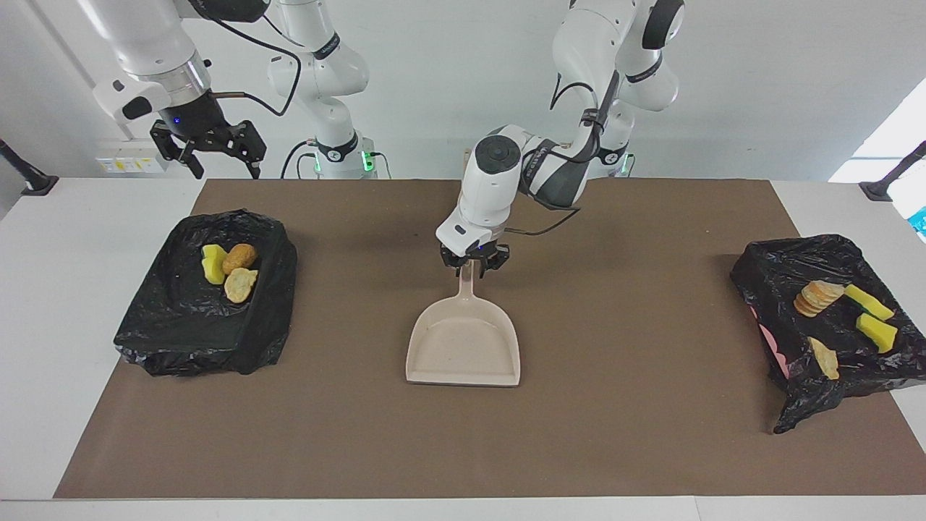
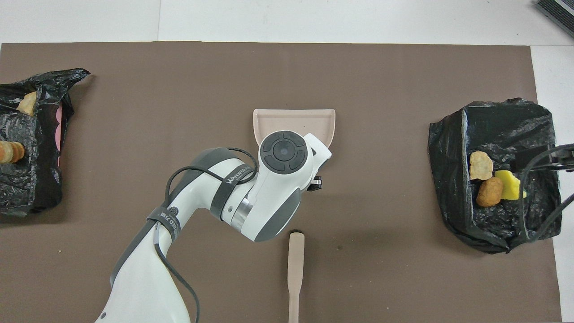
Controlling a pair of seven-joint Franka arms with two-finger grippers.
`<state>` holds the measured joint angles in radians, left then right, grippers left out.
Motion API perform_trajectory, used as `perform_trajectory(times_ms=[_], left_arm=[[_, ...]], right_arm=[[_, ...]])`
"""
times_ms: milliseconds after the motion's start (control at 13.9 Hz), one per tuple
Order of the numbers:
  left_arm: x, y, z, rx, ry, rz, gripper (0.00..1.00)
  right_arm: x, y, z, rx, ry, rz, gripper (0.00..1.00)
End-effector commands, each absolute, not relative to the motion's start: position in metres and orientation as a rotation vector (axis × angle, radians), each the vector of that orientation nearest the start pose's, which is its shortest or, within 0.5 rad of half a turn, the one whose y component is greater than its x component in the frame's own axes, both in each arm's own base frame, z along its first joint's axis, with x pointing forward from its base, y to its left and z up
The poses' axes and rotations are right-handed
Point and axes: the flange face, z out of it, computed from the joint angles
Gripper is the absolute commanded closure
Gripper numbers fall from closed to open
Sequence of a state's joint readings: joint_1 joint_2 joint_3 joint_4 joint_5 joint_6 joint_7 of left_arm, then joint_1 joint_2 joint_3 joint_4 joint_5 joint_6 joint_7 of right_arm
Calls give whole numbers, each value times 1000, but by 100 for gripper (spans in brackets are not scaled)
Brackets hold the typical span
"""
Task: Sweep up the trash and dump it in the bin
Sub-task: 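Place the dustpan on the table center with the left gripper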
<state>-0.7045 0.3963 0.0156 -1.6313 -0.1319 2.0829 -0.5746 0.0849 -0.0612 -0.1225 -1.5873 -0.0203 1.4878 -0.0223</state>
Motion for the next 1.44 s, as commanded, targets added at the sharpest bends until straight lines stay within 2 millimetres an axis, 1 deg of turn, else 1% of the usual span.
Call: perform_trajectory(times_ms=[0, 72, 144, 215, 287, 431, 574, 789, 861, 1005, 1292, 1364], left_arm=[[512, -408, 438, -3265, 49, 70, 0], [513, -400, 446, -3259, 35, 79, 0], [528, -376, 456, -3263, -26, 53, 0], [539, -358, 462, -3267, -78, 38, 0], [544, -344, 471, -3270, -116, 29, 0], [556, -318, 478, -3264, -184, 23, 0], [574, -283, 483, -3256, -223, -6, 0], [597, -223, 483, -3252, -87, 3, 0], [605, -202, 482, -3251, -74, 1, 0], [615, -166, 482, -3252, -26, -12, 0], [628, -86, 485, -3248, 38, 6, 0], [627, -71, 489, -3248, 72, 13, 0]], right_arm=[[527, -27, 645, -3150, -6, 50, 0], [527, -27, 645, -3150, -6, 50, 0], [527, -27, 645, -3150, -6, 50, 0], [527, -27, 645, -3150, -6, 50, 0], [527, -27, 645, -3150, -6, 50, 0], [527, -27, 645, -3150, -6, 50, 0], [527, -27, 645, -3150, -6, 50, 0], [527, -27, 645, -3150, -6, 50, 0], [527, -27, 645, -3150, -6, 50, 0], [527, -27, 645, -3150, -6, 50, 0], [527, -27, 645, -3150, -6, 50, 0], [527, -27, 645, -3150, -6, 50, 0]])
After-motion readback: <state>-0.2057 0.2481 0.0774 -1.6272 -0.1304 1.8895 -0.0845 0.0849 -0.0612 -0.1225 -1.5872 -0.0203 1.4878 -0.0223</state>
